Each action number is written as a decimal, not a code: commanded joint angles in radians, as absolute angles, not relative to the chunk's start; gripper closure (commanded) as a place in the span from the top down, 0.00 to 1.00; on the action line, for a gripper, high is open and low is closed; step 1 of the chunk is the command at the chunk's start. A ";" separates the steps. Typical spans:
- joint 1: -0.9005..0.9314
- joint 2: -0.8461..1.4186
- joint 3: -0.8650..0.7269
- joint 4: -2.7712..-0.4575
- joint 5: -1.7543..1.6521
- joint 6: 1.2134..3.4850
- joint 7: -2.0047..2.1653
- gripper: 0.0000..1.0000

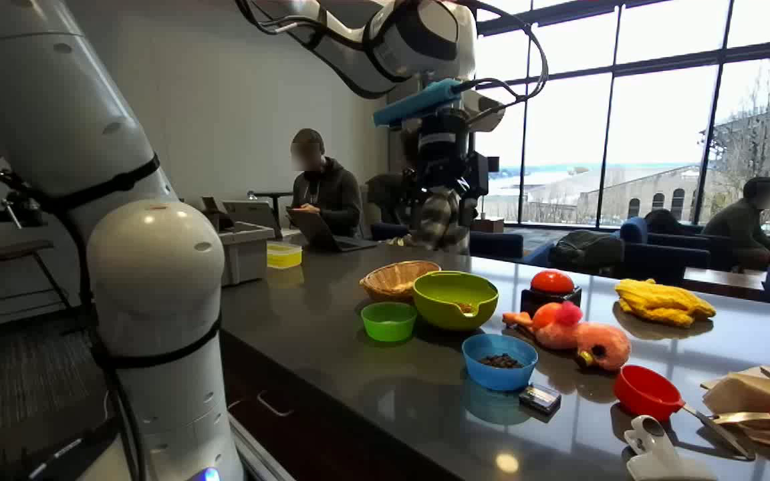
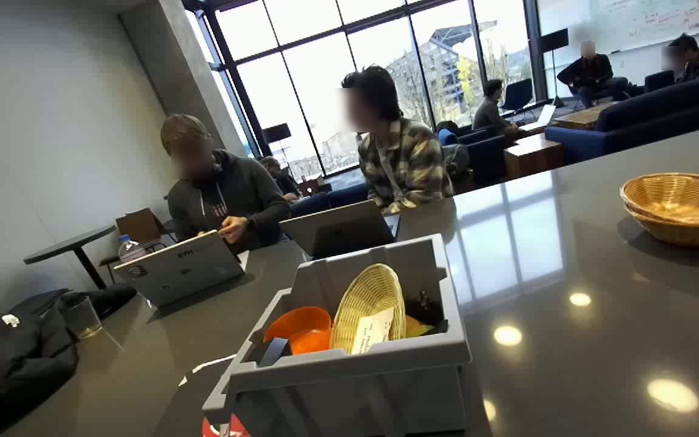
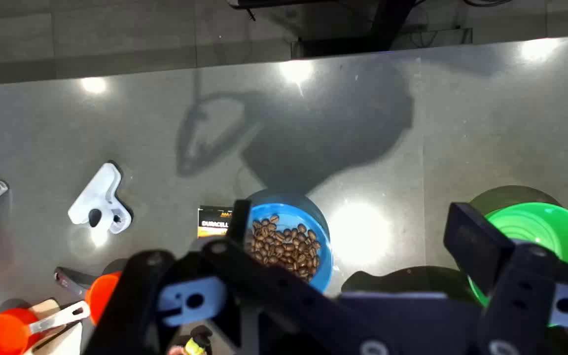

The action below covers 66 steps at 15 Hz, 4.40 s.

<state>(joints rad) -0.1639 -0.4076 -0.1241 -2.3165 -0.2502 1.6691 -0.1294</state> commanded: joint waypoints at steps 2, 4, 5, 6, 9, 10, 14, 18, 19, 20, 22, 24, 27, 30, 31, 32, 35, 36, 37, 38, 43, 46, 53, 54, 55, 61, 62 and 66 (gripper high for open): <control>-0.152 -0.408 -0.134 -2.314 -0.253 1.667 -0.126 1.00; -0.152 -0.408 -0.135 -2.314 -0.253 1.667 -0.126 1.00; -0.152 -0.408 -0.135 -2.314 -0.253 1.667 -0.126 1.00; -0.152 -0.408 -0.135 -2.314 -0.253 1.667 -0.126 1.00; -0.152 -0.408 -0.135 -2.314 -0.253 1.668 -0.126 1.00; -0.152 -0.408 -0.135 -2.314 -0.253 1.668 -0.126 1.00; -0.152 -0.408 -0.135 -2.314 -0.253 1.668 -0.126 1.00; -0.152 -0.408 -0.135 -2.314 -0.253 1.668 -0.126 1.00; -0.152 -0.408 -0.135 -2.314 -0.253 1.668 -0.126 1.00; -0.152 -0.408 -0.135 -2.314 -0.253 1.668 -0.126 1.00; -0.152 -0.408 -0.135 -2.314 -0.253 1.668 -0.126 1.00; -0.152 -0.408 -0.135 -2.314 -0.253 1.668 -0.126 1.00; -0.152 -0.408 -0.135 -2.314 -0.253 1.668 -0.126 1.00; -0.142 -0.406 -0.124 -2.315 -0.237 1.663 -0.106 1.00; -0.133 -0.406 -0.117 -2.317 -0.225 1.662 -0.098 1.00; -0.120 -0.408 -0.108 -2.321 -0.209 1.661 -0.088 1.00; -0.066 -0.407 -0.083 -2.321 -0.117 1.662 -0.091 1.00; -0.050 -0.402 -0.081 -2.315 -0.070 1.661 -0.101 1.00; -0.037 -0.396 -0.082 -2.309 -0.022 1.660 -0.112 1.00; -0.028 -0.390 -0.085 -2.305 0.028 1.664 -0.114 1.00; -0.030 -0.379 -0.092 -2.309 0.162 1.713 -0.098 1.00; -0.019 -0.354 -0.069 -2.307 0.263 1.791 -0.027 1.00; 0.056 -0.271 0.070 -2.325 0.574 2.077 0.281 1.00; 0.067 -0.265 0.089 -2.331 0.590 2.110 0.328 1.00; 0.076 -0.266 0.113 -2.342 0.596 2.144 0.381 1.00; 0.136 -0.284 0.203 -2.385 0.619 2.217 0.588 1.00; 0.143 -0.289 0.206 -2.394 0.632 2.219 0.599 1.00; 0.121 -0.293 0.201 -2.447 0.610 2.256 0.650 1.00</control>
